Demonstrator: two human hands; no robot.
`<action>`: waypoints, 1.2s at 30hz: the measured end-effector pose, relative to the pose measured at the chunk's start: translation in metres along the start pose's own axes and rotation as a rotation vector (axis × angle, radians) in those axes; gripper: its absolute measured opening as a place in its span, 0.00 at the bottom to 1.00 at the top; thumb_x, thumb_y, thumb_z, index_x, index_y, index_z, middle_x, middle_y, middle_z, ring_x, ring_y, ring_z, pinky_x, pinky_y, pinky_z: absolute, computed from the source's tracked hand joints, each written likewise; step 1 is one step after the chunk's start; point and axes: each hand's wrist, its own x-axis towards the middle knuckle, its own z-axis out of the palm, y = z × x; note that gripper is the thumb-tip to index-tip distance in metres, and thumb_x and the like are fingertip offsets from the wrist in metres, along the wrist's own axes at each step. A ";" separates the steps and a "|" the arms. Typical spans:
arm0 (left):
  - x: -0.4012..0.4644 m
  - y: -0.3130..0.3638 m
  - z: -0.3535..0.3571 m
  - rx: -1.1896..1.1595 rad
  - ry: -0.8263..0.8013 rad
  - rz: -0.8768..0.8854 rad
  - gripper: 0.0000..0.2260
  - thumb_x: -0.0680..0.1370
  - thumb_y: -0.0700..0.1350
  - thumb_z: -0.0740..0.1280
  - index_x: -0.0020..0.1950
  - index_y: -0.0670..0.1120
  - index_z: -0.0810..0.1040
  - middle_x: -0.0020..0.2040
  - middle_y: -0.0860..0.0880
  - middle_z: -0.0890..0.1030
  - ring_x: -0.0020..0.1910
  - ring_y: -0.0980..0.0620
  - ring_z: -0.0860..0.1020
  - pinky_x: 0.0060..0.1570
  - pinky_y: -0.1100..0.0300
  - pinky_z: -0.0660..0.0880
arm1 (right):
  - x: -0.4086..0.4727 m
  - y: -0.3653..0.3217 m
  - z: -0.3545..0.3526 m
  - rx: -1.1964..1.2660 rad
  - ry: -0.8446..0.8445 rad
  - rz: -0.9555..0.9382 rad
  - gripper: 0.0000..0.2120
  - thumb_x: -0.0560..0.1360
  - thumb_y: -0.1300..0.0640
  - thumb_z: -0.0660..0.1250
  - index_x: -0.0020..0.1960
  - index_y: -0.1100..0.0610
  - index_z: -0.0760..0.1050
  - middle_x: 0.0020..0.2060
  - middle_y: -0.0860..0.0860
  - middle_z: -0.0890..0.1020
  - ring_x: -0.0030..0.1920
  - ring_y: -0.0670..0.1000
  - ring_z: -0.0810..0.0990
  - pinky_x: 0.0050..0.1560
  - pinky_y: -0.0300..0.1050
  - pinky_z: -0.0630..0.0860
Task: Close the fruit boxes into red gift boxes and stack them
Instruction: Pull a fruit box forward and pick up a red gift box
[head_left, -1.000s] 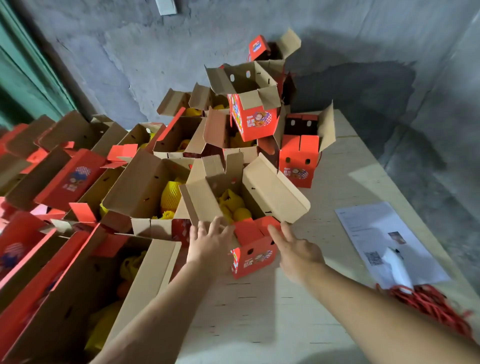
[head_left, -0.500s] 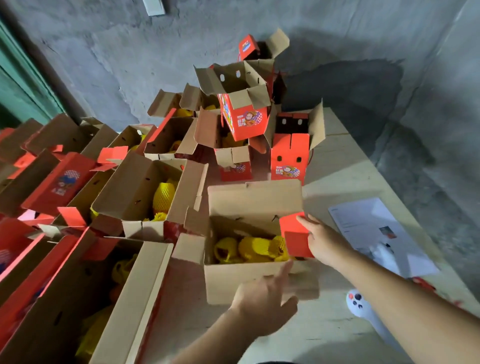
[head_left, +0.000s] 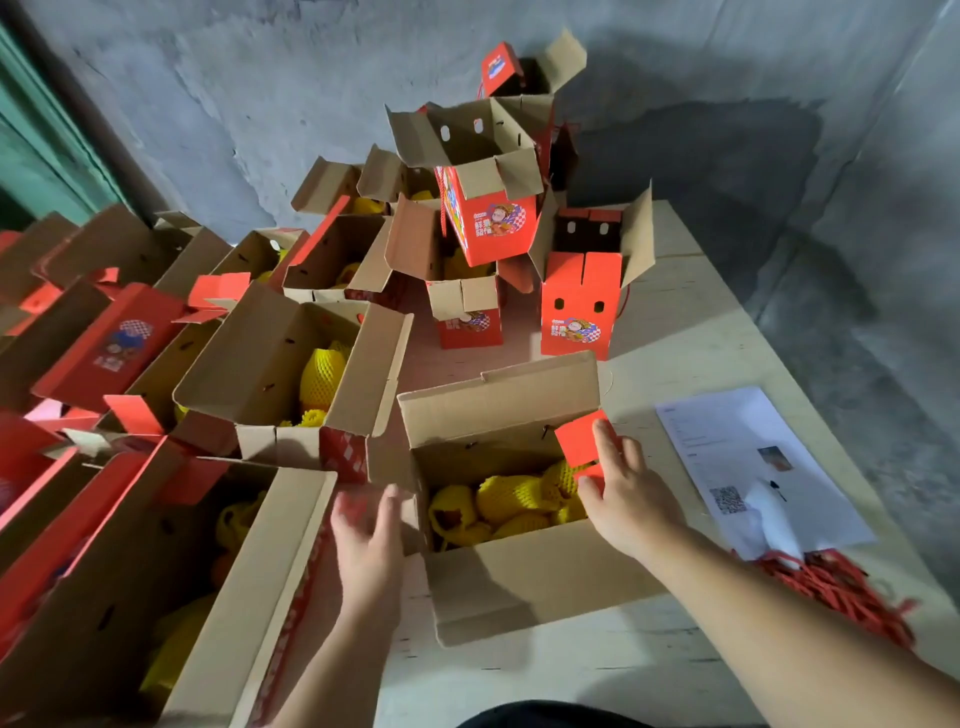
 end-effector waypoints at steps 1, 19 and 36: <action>-0.004 0.002 0.000 -0.036 0.004 0.013 0.26 0.80 0.63 0.68 0.76 0.61 0.68 0.71 0.54 0.76 0.72 0.48 0.73 0.72 0.42 0.70 | 0.001 0.002 0.000 0.014 0.001 0.001 0.37 0.83 0.41 0.56 0.84 0.46 0.39 0.73 0.53 0.62 0.46 0.58 0.78 0.41 0.49 0.75; 0.018 0.015 0.030 1.018 -0.215 0.550 0.13 0.85 0.52 0.60 0.69 0.55 0.76 0.68 0.47 0.66 0.65 0.41 0.66 0.67 0.43 0.68 | -0.019 -0.008 -0.011 -0.045 -0.164 0.049 0.32 0.86 0.44 0.49 0.83 0.47 0.35 0.70 0.57 0.67 0.52 0.61 0.79 0.44 0.50 0.71; 0.037 -0.003 0.023 0.091 -0.458 -0.025 0.22 0.86 0.55 0.63 0.80 0.57 0.64 0.67 0.49 0.79 0.56 0.53 0.82 0.39 0.66 0.81 | -0.095 0.085 0.004 0.178 -0.221 -0.293 0.62 0.67 0.73 0.69 0.82 0.35 0.37 0.82 0.37 0.36 0.81 0.38 0.47 0.74 0.58 0.61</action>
